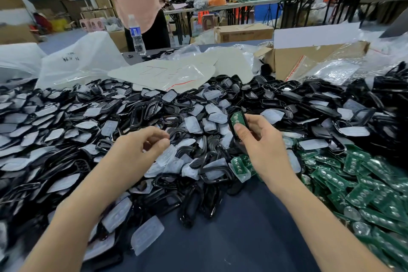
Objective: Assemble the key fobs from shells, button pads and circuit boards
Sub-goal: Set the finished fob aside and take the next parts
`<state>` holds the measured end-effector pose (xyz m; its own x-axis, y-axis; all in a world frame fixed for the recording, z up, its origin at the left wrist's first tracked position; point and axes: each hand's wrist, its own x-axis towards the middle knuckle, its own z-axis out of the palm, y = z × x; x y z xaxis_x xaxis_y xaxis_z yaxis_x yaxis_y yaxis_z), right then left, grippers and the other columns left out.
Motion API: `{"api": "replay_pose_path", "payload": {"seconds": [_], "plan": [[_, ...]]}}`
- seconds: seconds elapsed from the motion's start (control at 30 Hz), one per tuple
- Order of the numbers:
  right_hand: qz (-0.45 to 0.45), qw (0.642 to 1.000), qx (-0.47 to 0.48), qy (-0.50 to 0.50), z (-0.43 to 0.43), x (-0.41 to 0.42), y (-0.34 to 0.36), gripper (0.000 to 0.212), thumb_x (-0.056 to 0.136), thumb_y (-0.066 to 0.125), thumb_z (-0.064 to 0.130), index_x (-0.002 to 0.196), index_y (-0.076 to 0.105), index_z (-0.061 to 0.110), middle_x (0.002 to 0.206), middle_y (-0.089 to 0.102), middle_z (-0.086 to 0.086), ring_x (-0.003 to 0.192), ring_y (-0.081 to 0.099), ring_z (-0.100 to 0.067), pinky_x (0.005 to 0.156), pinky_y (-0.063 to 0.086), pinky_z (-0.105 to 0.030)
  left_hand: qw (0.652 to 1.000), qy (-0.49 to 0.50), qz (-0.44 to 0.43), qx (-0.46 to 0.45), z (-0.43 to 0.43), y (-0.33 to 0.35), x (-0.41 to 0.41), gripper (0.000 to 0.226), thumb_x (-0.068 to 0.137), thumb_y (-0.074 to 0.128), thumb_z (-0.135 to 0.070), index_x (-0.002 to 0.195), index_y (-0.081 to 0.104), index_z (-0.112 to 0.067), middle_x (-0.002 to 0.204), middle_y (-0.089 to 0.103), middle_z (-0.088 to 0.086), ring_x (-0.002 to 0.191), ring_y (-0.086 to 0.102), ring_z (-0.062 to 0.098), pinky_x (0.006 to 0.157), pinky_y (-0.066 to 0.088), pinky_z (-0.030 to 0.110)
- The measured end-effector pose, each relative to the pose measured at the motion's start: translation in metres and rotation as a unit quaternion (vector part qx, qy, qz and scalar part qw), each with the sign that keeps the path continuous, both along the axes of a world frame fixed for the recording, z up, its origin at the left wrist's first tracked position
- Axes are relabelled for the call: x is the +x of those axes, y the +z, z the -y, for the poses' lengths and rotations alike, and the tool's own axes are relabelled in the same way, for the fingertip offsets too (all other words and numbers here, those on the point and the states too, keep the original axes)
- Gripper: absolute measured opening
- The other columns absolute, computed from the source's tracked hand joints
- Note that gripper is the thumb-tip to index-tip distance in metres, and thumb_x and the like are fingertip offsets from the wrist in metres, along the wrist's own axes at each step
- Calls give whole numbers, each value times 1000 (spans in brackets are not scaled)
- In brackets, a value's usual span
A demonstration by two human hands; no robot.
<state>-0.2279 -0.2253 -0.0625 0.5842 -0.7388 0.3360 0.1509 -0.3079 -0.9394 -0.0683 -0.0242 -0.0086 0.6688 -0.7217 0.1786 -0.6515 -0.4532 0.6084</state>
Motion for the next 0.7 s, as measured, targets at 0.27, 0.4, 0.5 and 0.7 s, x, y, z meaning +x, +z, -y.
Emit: {"api": "replay_pose_path", "payload": {"seconds": [0.27,0.4,0.5,0.7], "plan": [[-5,1000,5,-12,1,0,-4,19,99,64,28,98,58,45,92,62,45,95,59,19,79,50,-14,983,-42,98,153,15,-23,-14,42,101,52,-44,139,53,-29,104,51,-12,91,56,7,85,45,27],[-9,1000,3,-19,1,0,-4,18,99,65,29,99,59,46,95,63,42,96,60,15,84,54,-28,986,-26,91,134,24,-33,-16,42,99,56,-46,135,54,-27,117,48,-5,115,57,16,93,48,36],[-5,1000,17,-23,3,0,-4,16,98,65,30,99,61,45,98,66,36,98,63,7,88,58,-38,990,-44,76,109,24,-35,-13,29,96,62,-43,121,54,-30,109,50,-13,109,54,9,91,47,37],[-3,999,22,-36,3,0,-4,16,98,66,32,98,61,47,95,69,21,94,64,3,89,59,-42,993,-44,30,108,19,-33,-2,20,96,65,-37,105,47,-39,94,55,-18,83,55,-1,70,43,23]]}}
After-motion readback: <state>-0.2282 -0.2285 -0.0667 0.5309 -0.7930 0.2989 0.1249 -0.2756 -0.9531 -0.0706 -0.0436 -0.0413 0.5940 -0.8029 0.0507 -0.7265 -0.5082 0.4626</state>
